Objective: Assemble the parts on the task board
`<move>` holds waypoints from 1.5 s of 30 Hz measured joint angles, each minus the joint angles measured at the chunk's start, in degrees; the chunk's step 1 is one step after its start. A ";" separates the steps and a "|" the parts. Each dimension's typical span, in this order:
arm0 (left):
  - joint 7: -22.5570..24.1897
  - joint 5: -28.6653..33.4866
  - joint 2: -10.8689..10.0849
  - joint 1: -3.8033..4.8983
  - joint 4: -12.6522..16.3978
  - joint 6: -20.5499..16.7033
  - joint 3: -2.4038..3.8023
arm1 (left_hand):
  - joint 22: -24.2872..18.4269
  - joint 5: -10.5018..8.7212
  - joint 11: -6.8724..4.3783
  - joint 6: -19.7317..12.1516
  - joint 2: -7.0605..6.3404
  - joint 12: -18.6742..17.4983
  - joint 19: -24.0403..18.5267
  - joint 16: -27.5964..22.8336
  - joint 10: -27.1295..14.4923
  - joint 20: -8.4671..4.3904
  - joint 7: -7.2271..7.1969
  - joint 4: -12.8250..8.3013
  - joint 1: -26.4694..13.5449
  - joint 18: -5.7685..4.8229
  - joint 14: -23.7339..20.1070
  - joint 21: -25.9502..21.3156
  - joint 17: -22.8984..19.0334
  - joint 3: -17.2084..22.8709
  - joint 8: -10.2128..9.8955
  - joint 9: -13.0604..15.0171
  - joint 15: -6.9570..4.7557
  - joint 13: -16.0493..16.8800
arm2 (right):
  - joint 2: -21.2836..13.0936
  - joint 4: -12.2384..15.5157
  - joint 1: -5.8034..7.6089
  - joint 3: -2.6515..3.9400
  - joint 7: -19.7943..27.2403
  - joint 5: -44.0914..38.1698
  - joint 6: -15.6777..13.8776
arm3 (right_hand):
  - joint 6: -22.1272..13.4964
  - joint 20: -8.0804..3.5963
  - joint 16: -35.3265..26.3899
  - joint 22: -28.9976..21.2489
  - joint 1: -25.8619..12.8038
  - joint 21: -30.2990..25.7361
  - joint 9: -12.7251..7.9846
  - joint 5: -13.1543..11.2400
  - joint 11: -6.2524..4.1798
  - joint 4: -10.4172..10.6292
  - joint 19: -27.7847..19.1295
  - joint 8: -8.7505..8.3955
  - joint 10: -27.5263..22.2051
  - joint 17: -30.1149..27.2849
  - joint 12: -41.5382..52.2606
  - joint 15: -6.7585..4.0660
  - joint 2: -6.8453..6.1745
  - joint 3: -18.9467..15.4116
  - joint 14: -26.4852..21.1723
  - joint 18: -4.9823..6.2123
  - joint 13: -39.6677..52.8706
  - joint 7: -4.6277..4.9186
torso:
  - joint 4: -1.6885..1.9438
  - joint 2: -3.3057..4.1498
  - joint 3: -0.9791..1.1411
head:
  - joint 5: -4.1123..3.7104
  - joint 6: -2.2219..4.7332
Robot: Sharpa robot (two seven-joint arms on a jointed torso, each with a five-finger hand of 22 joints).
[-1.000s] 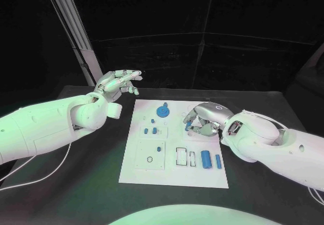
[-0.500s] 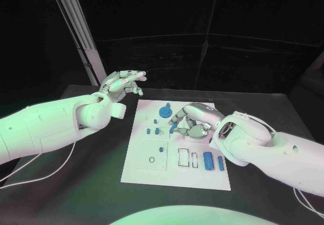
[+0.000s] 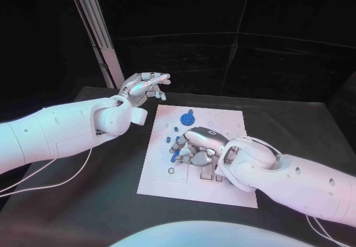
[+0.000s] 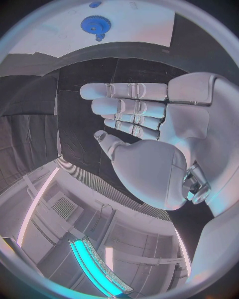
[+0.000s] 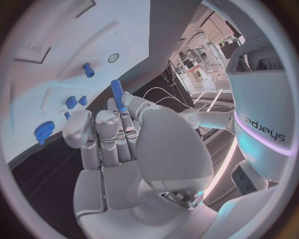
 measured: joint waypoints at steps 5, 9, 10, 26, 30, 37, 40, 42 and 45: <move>0.00 0.00 0.00 0.02 0.01 0.00 0.00 | 0.00 0.00 0.00 0.00 0.00 0.00 0.00 0.00 0.00 0.00 0.00 0.00 0.00 0.00 0.00 0.00 -0.05 0.00 0.00 0.00 0.00 0.00 | 1.01 -1.28 -0.01 -0.61 0.55 -0.57 0.90 | 0.00 0.00 0.01 0.07 0.00 0.00 0.00 0.00 0.00 -0.13 0.00 0.00 0.00 0.07 -0.28 0.00 0.00 0.13 0.00 0.00 0.00 0.00 | -0.04 -0.01 0.05 | 0.40 -0.27; 0.00 0.00 0.08 0.02 -0.02 0.00 0.00 | 0.00 0.00 0.00 0.00 0.00 0.00 0.00 0.00 0.00 0.00 0.00 0.00 0.00 0.00 0.00 0.00 -0.05 0.00 0.00 0.00 0.00 0.00 | 1.58 -1.78 -0.02 -0.81 0.80 -1.53 1.64 | 0.00 0.00 0.26 0.16 -0.24 0.00 0.00 0.37 0.00 -0.07 0.00 0.00 0.00 0.13 -0.28 0.00 -0.24 0.23 0.00 0.00 0.00 0.00 | -0.07 -0.01 0.09 | 0.58 -0.39; 0.00 0.00 0.10 0.02 -0.02 0.00 0.00 | 0.00 0.00 0.00 0.00 0.00 0.00 0.00 0.00 0.00 0.00 0.00 0.00 0.00 0.00 0.00 0.00 -0.05 0.00 0.00 0.00 0.00 0.00 | 1.72 -1.90 -0.02 -0.83 0.84 -1.80 1.81 | 0.00 0.00 0.26 0.16 -0.24 0.00 0.00 0.37 0.00 -0.01 0.00 0.00 0.00 0.14 -0.28 0.00 -0.24 0.31 0.00 0.00 0.00 0.00 | -0.07 -0.02 0.09 | 0.60 -0.41; 0.00 0.00 0.21 0.02 -0.13 0.02 0.01 | -0.01 0.00 0.00 0.00 0.00 0.00 0.00 0.00 0.00 0.00 0.00 0.00 0.00 0.00 0.00 0.00 -0.04 0.00 0.00 0.00 0.00 0.01 | 2.91 -2.55 -0.19 -0.99 0.87 -5.29 3.69 | -0.01 0.00 0.50 0.45 -0.24 0.27 -0.01 0.90 0.00 -0.21 0.00 0.00 0.00 0.39 -0.28 0.00 -0.24 0.51 0.00 0.00 0.04 0.00 | 0.22 -0.15 0.00 | 0.66 -1.13; 0.00 0.00 0.22 0.02 -0.16 0.02 0.01 | -0.01 0.00 0.00 0.00 0.00 0.00 0.00 0.00 0.00 0.00 0.00 0.00 0.00 0.00 0.00 0.00 -0.04 0.00 0.00 0.00 0.00 0.02 | 2.91 -2.61 -0.22 -1.06 0.75 -5.86 4.44 | 0.00 0.00 0.50 0.51 -0.24 0.27 -0.01 0.90 0.21 -0.21 -0.01 0.00 0.21 0.47 -0.29 0.00 -0.24 0.51 0.00 0.00 0.04 0.00 | 0.27 -0.18 -0.03 | 0.68 -1.18; 0.00 0.00 0.22 0.02 -0.25 0.03 0.01 | -0.01 0.00 0.00 0.00 0.00 0.00 0.00 0.00 0.00 0.00 0.00 0.00 0.00 0.00 0.00 0.00 -0.04 0.00 0.00 0.00 0.00 0.02 | 2.92 -2.78 -0.24 -1.12 0.38 -6.71 5.87 | -0.01 0.00 0.87 0.61 -0.24 0.49 -0.02 0.89 0.09 -0.21 -0.01 0.00 0.33 0.59 -0.31 0.00 -0.24 0.51 0.00 0.00 0.09 0.00 | 0.34 -0.25 -0.06 | 0.66 -1.33; 0.00 0.00 0.22 0.02 -0.25 0.04 0.01 | -0.01 0.00 0.00 0.00 0.00 0.00 0.00 0.00 0.00 0.00 0.00 0.00 0.00 0.00 0.00 0.00 -0.04 0.00 0.00 0.00 0.00 0.02 | 2.99 -2.96 -0.24 -1.13 0.20 -7.00 6.45 | -0.01 0.00 0.87 0.60 -0.24 0.49 -0.02 0.88 0.00 -0.21 -0.01 0.00 0.42 0.59 -0.33 0.00 -0.24 0.50 0.00 0.00 0.08 0.00 | 0.34 -0.26 -0.06 | 0.62 -1.37; 0.00 0.00 0.22 0.02 -0.26 0.04 0.01 | -0.01 0.00 0.00 0.00 0.00 0.00 0.00 0.00 0.00 0.00 0.00 0.00 0.00 0.00 0.00 0.00 -0.04 0.00 0.00 0.00 0.00 0.02 | 3.09 -3.04 -0.24 -1.13 0.09 -7.19 6.76 | -0.01 0.00 0.87 0.60 -0.30 0.49 -0.01 0.88 0.00 -0.21 -0.01 0.00 0.42 0.59 -0.33 0.00 -0.30 0.50 0.00 0.00 0.07 0.00 | 0.35 -0.26 -0.06 | 0.62 -1.43; -0.01 0.00 0.22 0.02 -0.27 0.04 0.01 | -0.01 0.00 0.00 0.00 0.00 0.00 0.00 0.00 0.00 0.00 0.00 0.00 0.00 0.00 0.00 0.00 -0.03 0.00 0.00 0.00 0.00 0.02 | 3.22 -3.26 -0.24 -1.13 -0.12 -7.46 7.10 | 0.00 0.00 0.87 0.60 -0.30 0.49 -0.01 0.88 -0.01 -0.21 -0.01 0.00 0.42 0.59 -0.33 0.00 -0.30 0.50 0.00 0.00 0.07 0.00 | 0.36 -0.26 -0.06 | 0.62 -1.45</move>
